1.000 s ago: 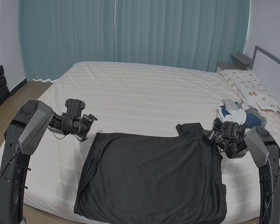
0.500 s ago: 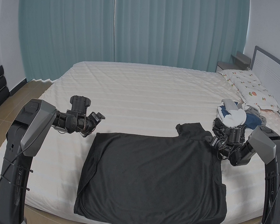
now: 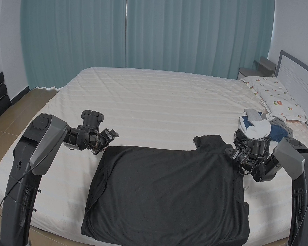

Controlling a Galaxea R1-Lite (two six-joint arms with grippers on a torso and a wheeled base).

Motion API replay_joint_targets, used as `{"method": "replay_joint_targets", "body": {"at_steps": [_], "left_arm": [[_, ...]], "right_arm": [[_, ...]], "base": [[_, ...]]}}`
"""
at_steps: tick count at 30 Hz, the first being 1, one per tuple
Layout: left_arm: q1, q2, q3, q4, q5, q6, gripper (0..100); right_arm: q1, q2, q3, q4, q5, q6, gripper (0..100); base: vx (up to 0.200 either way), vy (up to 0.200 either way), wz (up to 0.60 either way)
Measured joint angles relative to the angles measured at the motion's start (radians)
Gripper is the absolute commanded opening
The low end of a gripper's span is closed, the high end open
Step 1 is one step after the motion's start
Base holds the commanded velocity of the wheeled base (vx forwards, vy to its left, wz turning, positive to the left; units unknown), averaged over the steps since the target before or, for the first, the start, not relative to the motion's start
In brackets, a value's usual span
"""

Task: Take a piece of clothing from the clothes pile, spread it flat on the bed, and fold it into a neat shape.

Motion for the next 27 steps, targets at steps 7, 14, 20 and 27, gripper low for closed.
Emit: {"method": "replay_joint_targets", "body": {"at_steps": [7,14,20,27], "left_arm": [[-0.004,0.027,-0.019,0.009,0.001,0.005,100],[-0.008,0.052,-0.049,0.021,0.005,0.025,0],[-0.002,0.061,-0.06,0.019,0.06,0.036,0],[0.022,0.068,-0.106,0.023,0.114,0.031,0]], "right_arm": [[0.0,0.004,-0.004,0.001,-0.001,0.0,100],[0.001,0.014,-0.005,0.0,-0.001,0.0,100],[-0.003,0.027,-0.022,-0.005,-0.008,0.003,100],[-0.004,0.037,-0.049,-0.006,-0.008,0.033,100]], "base": [[0.0,0.0,0.0],[0.0,0.0,0.0],[0.0,0.0,0.0],[0.0,0.0,0.0]]}}
